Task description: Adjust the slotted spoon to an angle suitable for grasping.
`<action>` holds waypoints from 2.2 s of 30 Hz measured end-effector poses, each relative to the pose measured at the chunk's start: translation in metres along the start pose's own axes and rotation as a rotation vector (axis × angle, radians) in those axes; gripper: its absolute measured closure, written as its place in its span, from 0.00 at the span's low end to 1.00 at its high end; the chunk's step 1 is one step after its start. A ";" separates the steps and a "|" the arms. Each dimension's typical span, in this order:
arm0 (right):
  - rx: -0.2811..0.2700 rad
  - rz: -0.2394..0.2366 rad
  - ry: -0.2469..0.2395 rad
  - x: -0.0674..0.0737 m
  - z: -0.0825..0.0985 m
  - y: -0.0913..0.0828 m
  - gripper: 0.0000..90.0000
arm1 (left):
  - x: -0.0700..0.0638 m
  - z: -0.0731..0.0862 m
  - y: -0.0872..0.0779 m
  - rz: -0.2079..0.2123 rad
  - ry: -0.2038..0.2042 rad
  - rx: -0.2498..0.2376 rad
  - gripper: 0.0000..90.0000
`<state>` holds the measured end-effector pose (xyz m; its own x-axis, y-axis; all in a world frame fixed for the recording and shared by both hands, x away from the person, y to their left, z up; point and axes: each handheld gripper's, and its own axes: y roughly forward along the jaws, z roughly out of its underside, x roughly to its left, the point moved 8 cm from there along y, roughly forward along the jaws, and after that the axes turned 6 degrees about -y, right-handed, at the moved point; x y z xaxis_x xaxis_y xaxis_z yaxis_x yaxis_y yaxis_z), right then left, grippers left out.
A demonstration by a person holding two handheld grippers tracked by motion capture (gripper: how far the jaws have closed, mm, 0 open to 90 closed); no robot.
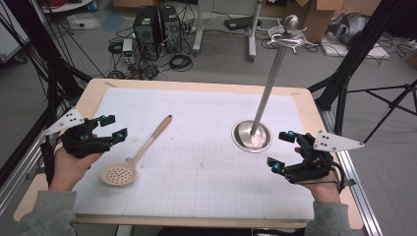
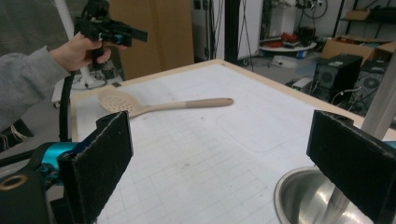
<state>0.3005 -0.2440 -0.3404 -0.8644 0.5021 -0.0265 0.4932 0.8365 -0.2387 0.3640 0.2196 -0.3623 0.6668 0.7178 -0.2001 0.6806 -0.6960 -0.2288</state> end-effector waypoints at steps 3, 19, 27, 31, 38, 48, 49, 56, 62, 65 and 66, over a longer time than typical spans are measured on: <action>0.012 0.000 0.002 0.001 0.003 0.001 0.07 | 0.005 0.004 0.004 -0.023 -0.008 0.023 0.45; 0.056 -0.004 -0.003 0.007 0.011 0.001 0.07 | 0.021 0.032 0.020 -0.054 -0.014 0.132 0.76; 0.063 -0.004 -0.004 0.007 0.012 0.002 0.07 | 0.016 0.038 0.025 -0.019 0.032 0.146 0.90; 0.070 -0.006 0.000 0.008 0.013 0.001 0.07 | 0.013 0.039 0.027 -0.009 0.068 0.144 0.98; 0.070 -0.003 -0.006 0.008 0.014 0.000 0.07 | 0.015 0.046 0.035 -0.006 0.096 0.169 0.99; 0.084 0.000 0.004 0.007 0.018 0.001 0.07 | 0.023 0.062 0.046 0.013 0.073 0.255 0.99; 0.087 0.001 0.005 0.006 0.019 0.001 0.07 | 0.023 0.063 0.047 0.015 0.079 0.262 0.99; 0.095 -0.004 0.009 0.007 0.021 0.002 0.07 | 0.027 0.072 0.052 0.022 0.091 0.306 0.99; 0.094 -0.007 0.002 0.007 0.021 0.002 0.07 | 0.027 0.078 0.057 0.033 0.122 0.323 0.99; 0.099 -0.008 0.010 0.008 0.022 0.002 0.07 | 0.029 0.081 0.060 0.030 0.135 0.332 0.99; 0.099 -0.008 0.010 0.008 0.022 0.002 0.07 | 0.030 0.082 0.061 0.024 0.137 0.338 0.99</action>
<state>0.2925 -0.2436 -0.3627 -0.8669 0.4983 -0.0149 0.4742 0.8149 -0.3332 0.4010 0.2002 -0.4608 0.7316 0.6764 -0.0851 0.5406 -0.6517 -0.5321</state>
